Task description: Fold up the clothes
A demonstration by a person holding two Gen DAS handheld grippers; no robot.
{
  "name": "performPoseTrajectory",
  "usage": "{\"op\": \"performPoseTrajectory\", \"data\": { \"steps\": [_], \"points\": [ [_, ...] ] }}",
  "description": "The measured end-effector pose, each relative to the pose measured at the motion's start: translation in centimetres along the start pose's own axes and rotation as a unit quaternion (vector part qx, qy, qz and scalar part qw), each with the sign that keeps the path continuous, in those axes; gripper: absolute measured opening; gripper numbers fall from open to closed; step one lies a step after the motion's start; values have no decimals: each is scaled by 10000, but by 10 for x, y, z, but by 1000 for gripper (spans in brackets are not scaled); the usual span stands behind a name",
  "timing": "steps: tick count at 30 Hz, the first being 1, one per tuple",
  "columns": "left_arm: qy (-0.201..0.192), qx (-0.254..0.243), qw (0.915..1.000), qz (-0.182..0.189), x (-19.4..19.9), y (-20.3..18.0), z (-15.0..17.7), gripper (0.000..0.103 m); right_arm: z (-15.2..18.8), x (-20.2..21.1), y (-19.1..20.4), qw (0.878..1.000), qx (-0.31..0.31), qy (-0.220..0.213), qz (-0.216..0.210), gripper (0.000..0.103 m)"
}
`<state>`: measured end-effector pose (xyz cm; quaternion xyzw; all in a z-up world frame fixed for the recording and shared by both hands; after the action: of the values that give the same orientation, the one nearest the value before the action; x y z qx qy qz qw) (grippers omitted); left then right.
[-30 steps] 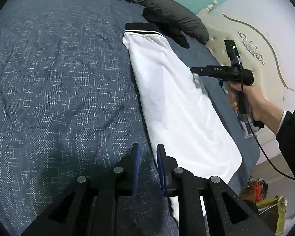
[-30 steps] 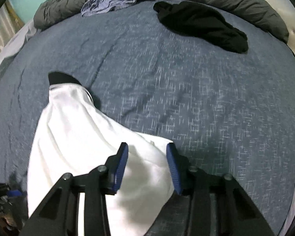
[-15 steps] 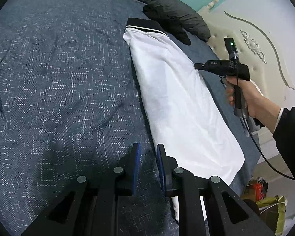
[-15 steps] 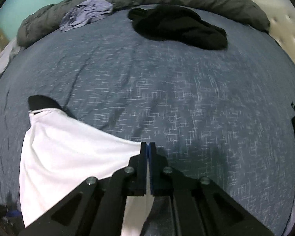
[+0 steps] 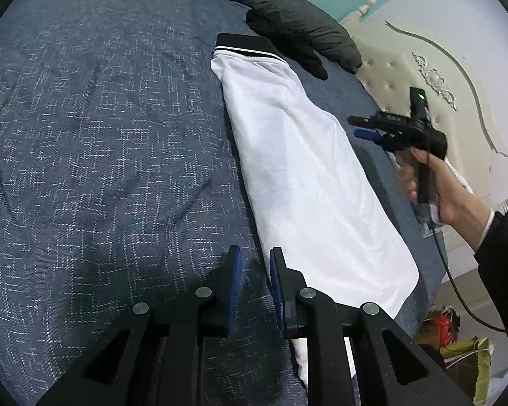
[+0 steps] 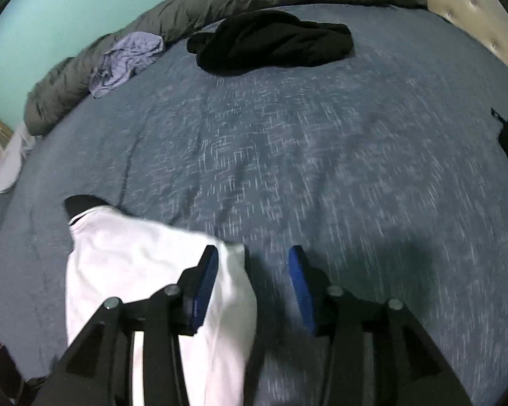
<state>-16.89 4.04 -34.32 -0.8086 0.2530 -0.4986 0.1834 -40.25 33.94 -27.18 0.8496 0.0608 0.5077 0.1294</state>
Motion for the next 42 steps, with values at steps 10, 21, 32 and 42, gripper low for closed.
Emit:
{"op": "performPoseTrajectory", "data": {
  "steps": [10, 21, 32, 42],
  "points": [
    [21, -4, 10000, -28, -2, -1, 2, 18, 37, 1, 9, 9981, 44, 378, -476, 11],
    [34, 1, 10000, -10, -4, 0, -1, 18, 32, -6, -13, 9995, -28, 212, 238, 1],
    [62, -14, 10000, -25, -1, 1, 2, 18, 41, 30, -18, 9992, -361, 96, -101, 25],
    [143, 104, 9998, 66, 12, -4, 25, 29, 137, 98, -9, 9958, -294, 441, -746, 27]
  ]
}}
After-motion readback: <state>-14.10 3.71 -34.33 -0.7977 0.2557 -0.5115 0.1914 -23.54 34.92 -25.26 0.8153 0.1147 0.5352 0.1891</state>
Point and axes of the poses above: each gripper's, at about its wrist camera, not at the fingertips, and x roughly against the way its jaws point, y to its left, z to its underside, the point moved 5 cm from there along -x, roughly the way its jaws point, and after that the axes turned 1 degree about -z, right-handed, at the moved point
